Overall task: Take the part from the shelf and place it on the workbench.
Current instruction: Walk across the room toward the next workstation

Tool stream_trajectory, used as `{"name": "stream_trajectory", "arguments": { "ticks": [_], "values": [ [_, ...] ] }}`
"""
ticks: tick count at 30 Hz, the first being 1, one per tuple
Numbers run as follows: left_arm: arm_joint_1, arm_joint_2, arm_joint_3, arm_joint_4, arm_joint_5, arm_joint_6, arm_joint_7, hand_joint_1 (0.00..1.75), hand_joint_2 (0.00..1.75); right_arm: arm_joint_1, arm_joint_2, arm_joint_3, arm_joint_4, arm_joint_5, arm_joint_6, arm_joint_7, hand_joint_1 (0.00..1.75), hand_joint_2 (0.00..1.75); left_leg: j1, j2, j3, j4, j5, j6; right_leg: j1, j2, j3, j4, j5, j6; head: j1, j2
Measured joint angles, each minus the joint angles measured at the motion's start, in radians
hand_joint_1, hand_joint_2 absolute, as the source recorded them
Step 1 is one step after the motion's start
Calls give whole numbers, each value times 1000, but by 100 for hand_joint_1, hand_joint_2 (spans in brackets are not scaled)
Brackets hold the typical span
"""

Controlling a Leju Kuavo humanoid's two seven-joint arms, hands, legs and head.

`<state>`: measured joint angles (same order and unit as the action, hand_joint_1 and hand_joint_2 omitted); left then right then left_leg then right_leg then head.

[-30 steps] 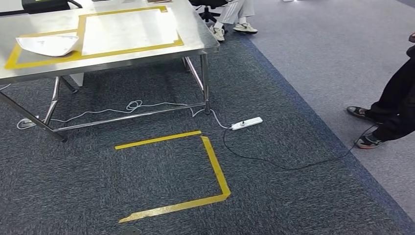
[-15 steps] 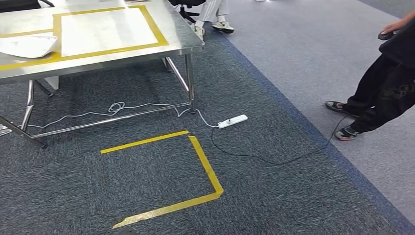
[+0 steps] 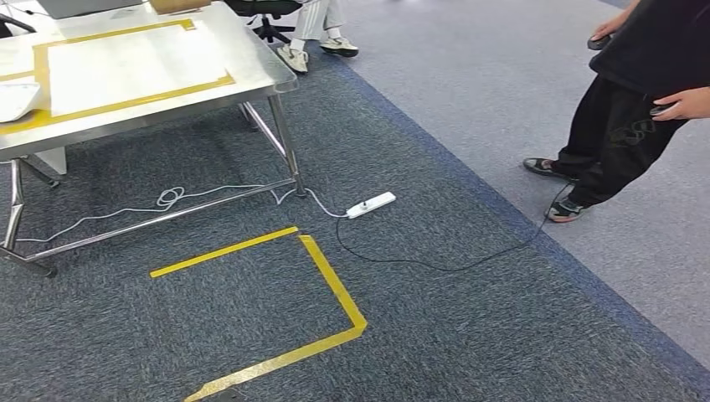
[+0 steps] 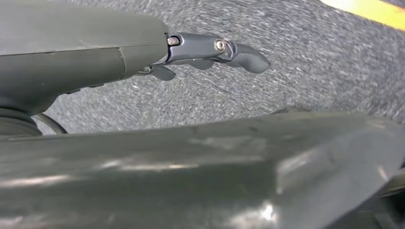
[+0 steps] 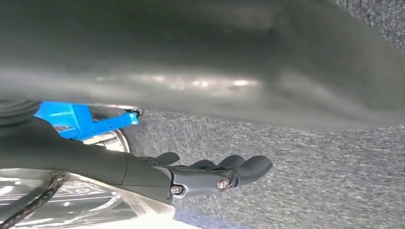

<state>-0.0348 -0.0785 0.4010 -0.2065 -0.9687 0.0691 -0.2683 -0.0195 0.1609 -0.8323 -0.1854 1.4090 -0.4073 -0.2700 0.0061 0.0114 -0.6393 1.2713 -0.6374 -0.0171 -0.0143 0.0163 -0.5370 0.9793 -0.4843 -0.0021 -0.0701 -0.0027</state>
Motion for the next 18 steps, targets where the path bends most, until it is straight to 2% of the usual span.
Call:
{"name": "stream_trajectory", "arguments": {
  "ticks": [1, 2, 3, 5, 6, 7, 9, 10, 12, 13, 14, 15, 16, 17, 18],
  "values": [
    [0, -1, 0, 0, -1, 0, 1, 0, 0, 1, 0, -1, 0, -1, 2, 0, 0, 0, 1, -1, -8, 18, 4, 0, 0, 11, 0, 1, 0, 0, 0, 0],
    [0, -2, 0, 0, -3, 0, 2, 0, 0, 3, 0, -1, 0, -2, 3, 0, 0, 0, 2, -2, 3, -4, 28, 0, 0, 23, 0, 2, 0, 0, 0, 0],
    [-1, -2, 0, 0, -4, 0, 3, 0, 0, 3, 0, -2, 0, -3, 4, -1, 0, 0, 3, -9, 27, -60, 66, 2, 0, 36, 0, 4, 0, 1, 0, 0],
    [-3, -3, -1, 0, -7, 0, 5, 0, 0, 3, 0, -4, 0, -9, 5, -3, 0, 0, 7, -52, 83, -191, 129, 8, 1, 60, -4, 10, 0, 6, 0, 0],
    [-5, -4, -2, 1, -10, -1, 7, 0, 0, 1, -1, -5, 0, -13, 5, -4, 0, 0, 9, -71, 100, -234, 142, 11, 1, 72, -9, 13, 1, 11, 0, 0],
    [-8, -6, -4, 1, -14, -2, 11, 0, 0, 1, -2, -7, 0, -17, 6, -5, 0, 0, 10, -83, 107, -254, 142, 14, 1, 83, -16, 16, 3, 18, 1, 0],
    [-14, -12, -9, 1, -23, -5, 23, 0, 0, 3, -5, -12, 0, -25, 9, -9, 0, 0, 8, -71, 108, -263, 138, 20, -3, 101, -29, 16, 8, 33, 1, 0],
    [-18, -15, -13, 1, -28, -7, 30, 0, 0, 6, -8, -16, 0, -29, 11, -10, 0, 0, 8, -61, 108, -265, 141, 26, -4, 94, -34, 20, 6, 38, 1, 0],
    [-26, -21, -20, 1, -35, -10, 40, 0, 0, 7, -11, -23, 0, -35, 16, -12, 0, 0, 8, -37, 108, -271, 145, 39, -2, 47, -67, 75, -31, 47, 6, 0],
    [-29, -24, -23, 1, -37, -11, 44, 0, 0, 6, -12, -25, 0, -36, 18, -13, 0, 0, 7, -23, 108, -272, 145, 44, 0, 18, -95, 136, -65, 49, 7, 0],
    [-31, -26, -25, 1, -38, -12, 47, 0, 0, 4, -12, -26, 0, -37, 20, -14, 0, 0, 4, -8, 107, -271, 144, 47, 1, 1, -131, 210, -101, 52, 9, 0],
    [-31, -28, -26, 1, -38, -13, 49, 0, 0, 4, -13, -26, 0, -37, 20, -14, 0, 0, 2, 7, 107, -271, 143, 49, 0, -5, -161, 275, -127, 53, 8, 0],
    [-32, -29, -28, 1, -39, -13, 51, 0, 0, 5, -13, -28, 0, -37, 21, -14, 0, 0, 1, 22, 107, -271, 143, 50, 0, -8, -177, 313, -135, 54, 8, 0],
    [-33, -29, -29, 1, -39, -13, 51, 0, 0, 7, -14, -29, 0, -37, 21, -14, 0, 0, 0, 35, 108, -271, 142, 50, 0, -11, -173, 310, -124, 54, 8, 0],
    [-35, -30, -30, 1, -41, -14, 51, 0, 0, 8, -15, -31, 0, -38, 21, -13, 0, 0, 0, 48, 109, -271, 141, 49, 0, -16, -147, 265, -96, 53, 8, 0]
  ]
}}
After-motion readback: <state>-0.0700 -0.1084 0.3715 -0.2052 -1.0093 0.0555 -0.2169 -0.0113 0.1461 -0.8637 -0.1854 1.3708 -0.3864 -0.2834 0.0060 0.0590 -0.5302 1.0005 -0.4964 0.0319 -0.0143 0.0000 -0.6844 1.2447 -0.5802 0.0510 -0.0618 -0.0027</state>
